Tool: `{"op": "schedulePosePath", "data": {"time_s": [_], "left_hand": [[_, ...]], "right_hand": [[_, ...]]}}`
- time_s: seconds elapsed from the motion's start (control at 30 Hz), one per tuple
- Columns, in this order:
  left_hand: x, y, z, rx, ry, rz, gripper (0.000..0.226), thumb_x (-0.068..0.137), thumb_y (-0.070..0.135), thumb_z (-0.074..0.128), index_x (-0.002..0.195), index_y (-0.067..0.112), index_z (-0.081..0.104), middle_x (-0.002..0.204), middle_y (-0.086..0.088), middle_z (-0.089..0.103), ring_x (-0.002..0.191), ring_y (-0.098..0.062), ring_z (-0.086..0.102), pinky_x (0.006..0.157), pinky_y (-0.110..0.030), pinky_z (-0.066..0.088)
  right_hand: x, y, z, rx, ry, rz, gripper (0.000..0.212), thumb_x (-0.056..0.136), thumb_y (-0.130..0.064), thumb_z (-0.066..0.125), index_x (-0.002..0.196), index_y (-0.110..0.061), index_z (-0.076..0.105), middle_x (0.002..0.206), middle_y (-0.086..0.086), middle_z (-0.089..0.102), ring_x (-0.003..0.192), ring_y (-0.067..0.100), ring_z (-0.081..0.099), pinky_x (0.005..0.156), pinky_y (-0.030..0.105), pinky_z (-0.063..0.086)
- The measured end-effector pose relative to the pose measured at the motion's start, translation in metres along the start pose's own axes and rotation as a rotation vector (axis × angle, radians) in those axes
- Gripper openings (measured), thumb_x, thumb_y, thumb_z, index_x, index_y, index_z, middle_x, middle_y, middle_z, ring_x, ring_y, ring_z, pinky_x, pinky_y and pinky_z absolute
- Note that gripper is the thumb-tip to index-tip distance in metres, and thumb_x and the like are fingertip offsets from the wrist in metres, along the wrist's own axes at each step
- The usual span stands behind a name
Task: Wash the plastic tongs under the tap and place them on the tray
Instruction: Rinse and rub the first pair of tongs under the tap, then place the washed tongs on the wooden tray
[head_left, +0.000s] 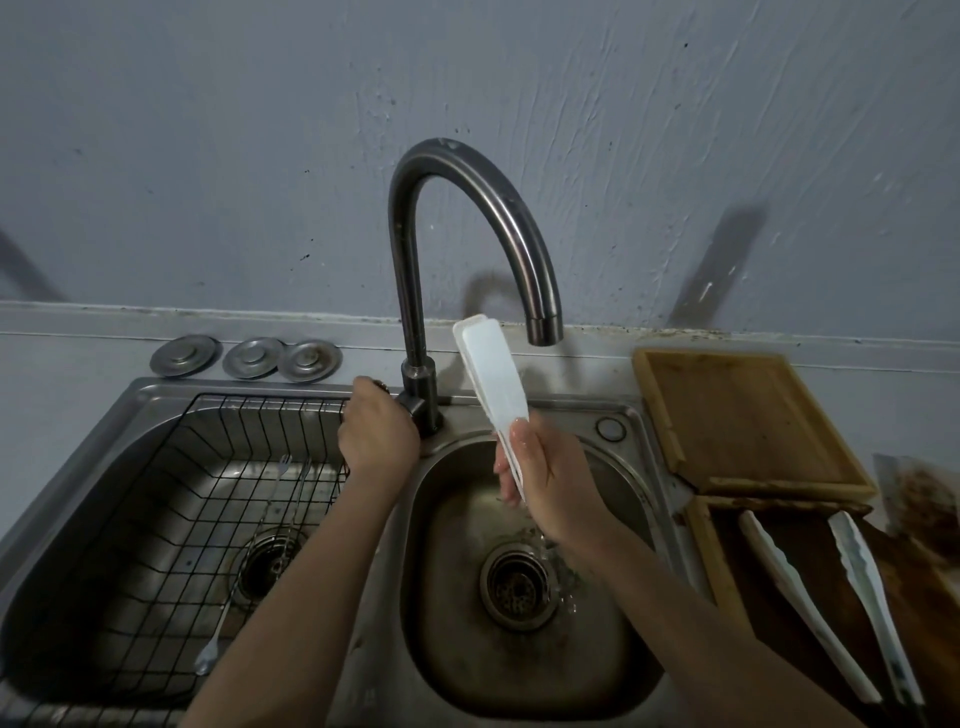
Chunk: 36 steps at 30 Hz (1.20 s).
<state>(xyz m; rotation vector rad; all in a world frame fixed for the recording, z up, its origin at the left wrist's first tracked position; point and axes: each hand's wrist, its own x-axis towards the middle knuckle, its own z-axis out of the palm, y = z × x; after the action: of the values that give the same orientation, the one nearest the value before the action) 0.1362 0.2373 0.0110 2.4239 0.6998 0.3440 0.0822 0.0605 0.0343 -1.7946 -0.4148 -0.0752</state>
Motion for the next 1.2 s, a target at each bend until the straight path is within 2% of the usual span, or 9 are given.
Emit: {"op": "schedulePosePath", "data": {"time_s": [0.1, 0.27, 0.47, 0.6, 0.73, 0.9, 1.07, 1.13, 1.2], "left_hand": [[0.001, 0.001, -0.001, 0.068, -0.031, 0.013, 0.018, 0.092, 0.014, 0.043, 0.107, 0.004, 0.041, 0.104, -0.018, 0.063, 0.094, -0.035, 0.063, 0.081, -0.049, 0.051], [0.001, 0.001, -0.002, 0.078, -0.059, 0.004, 0.022, 0.092, 0.015, 0.046, 0.109, 0.004, 0.039, 0.106, -0.017, 0.063, 0.096, -0.034, 0.063, 0.082, -0.049, 0.051], [-0.002, 0.003, -0.002, 0.017, -0.096, -0.050, 0.022, 0.091, 0.013, 0.048, 0.108, 0.007, 0.036, 0.105, -0.016, 0.062, 0.094, -0.034, 0.063, 0.081, -0.049, 0.052], [-0.005, 0.004, -0.005, -0.011, -0.099, -0.060, 0.024, 0.090, 0.014, 0.049, 0.110, 0.007, 0.037, 0.105, -0.017, 0.062, 0.093, -0.035, 0.062, 0.080, -0.050, 0.051], [-0.005, 0.003, -0.005, -0.057, -0.092, -0.072, 0.026, 0.087, 0.011, 0.051, 0.109, 0.006, 0.037, 0.105, -0.018, 0.059, 0.096, -0.037, 0.060, 0.080, -0.050, 0.048], [-0.014, 0.003, 0.006, -0.301, -0.063, -0.131, 0.046, 0.078, -0.006, 0.059, 0.118, -0.004, 0.037, 0.125, -0.028, 0.043, 0.111, -0.038, 0.046, 0.091, -0.044, 0.043], [-0.051, 0.022, 0.027, -0.473, -0.079, -0.556, 0.080, 0.075, 0.021, 0.070, 0.139, -0.004, 0.028, 0.144, -0.024, 0.032, 0.131, -0.038, 0.035, 0.110, -0.039, 0.033], [-0.062, 0.038, 0.048, -0.562, -0.294, -0.594, 0.076, 0.068, 0.033, 0.071, 0.132, 0.002, 0.044, 0.139, -0.019, 0.044, 0.125, -0.037, 0.046, 0.106, -0.042, 0.040], [-0.076, 0.056, 0.070, -0.548, -0.609, -0.353, 0.053, 0.066, 0.033, 0.069, 0.111, 0.008, 0.062, 0.121, -0.017, 0.062, 0.108, -0.031, 0.059, 0.096, -0.038, 0.050]], "right_hand": [[-0.003, 0.013, -0.004, -0.157, -0.012, 0.090, 0.066, 0.083, -0.068, 0.031, 0.089, -0.007, 0.053, 0.063, 0.000, 0.059, 0.056, 0.013, 0.059, 0.050, 0.024, 0.046], [-0.033, 0.039, -0.024, -0.985, -0.695, 0.556, 0.051, 0.089, -0.047, 0.050, 0.126, -0.012, 0.054, 0.123, 0.011, 0.061, 0.106, 0.025, 0.059, 0.085, 0.033, 0.046], [-0.043, 0.033, -0.017, -0.931, -0.306, 0.489, 0.067, 0.082, -0.057, 0.055, 0.126, -0.008, 0.044, 0.116, 0.008, 0.058, 0.097, 0.022, 0.061, 0.070, 0.028, 0.045], [-0.051, 0.025, -0.021, -1.032, -0.931, 0.671, 0.045, 0.082, -0.039, 0.064, 0.110, -0.005, 0.060, 0.116, 0.013, 0.062, 0.105, 0.028, 0.058, 0.085, 0.035, 0.046], [-0.053, 0.027, -0.018, -0.916, -0.538, 0.518, 0.056, 0.081, -0.041, 0.066, 0.124, -0.008, 0.053, 0.109, 0.008, 0.067, 0.088, 0.016, 0.063, 0.073, 0.025, 0.049], [-0.044, 0.015, -0.050, -0.763, -0.833, 0.783, 0.080, 0.078, -0.033, 0.072, 0.143, -0.012, 0.030, 0.145, 0.009, 0.041, 0.123, 0.024, 0.048, 0.094, 0.031, 0.046], [-0.032, 0.004, -0.104, -0.671, -0.557, 0.666, 0.056, 0.079, -0.031, 0.069, 0.125, -0.010, 0.047, 0.120, 0.010, 0.058, 0.093, 0.018, 0.060, 0.067, 0.029, 0.049], [-0.024, 0.004, -0.131, -0.567, -0.391, 0.626, 0.059, 0.078, -0.031, 0.070, 0.128, -0.013, 0.045, 0.116, 0.005, 0.058, 0.090, 0.016, 0.061, 0.069, 0.029, 0.052], [-0.017, 0.004, -0.157, -0.503, -0.218, 0.602, 0.071, 0.078, -0.031, 0.070, 0.138, -0.015, 0.035, 0.126, 0.006, 0.052, 0.095, 0.015, 0.060, 0.062, 0.023, 0.051]]}}
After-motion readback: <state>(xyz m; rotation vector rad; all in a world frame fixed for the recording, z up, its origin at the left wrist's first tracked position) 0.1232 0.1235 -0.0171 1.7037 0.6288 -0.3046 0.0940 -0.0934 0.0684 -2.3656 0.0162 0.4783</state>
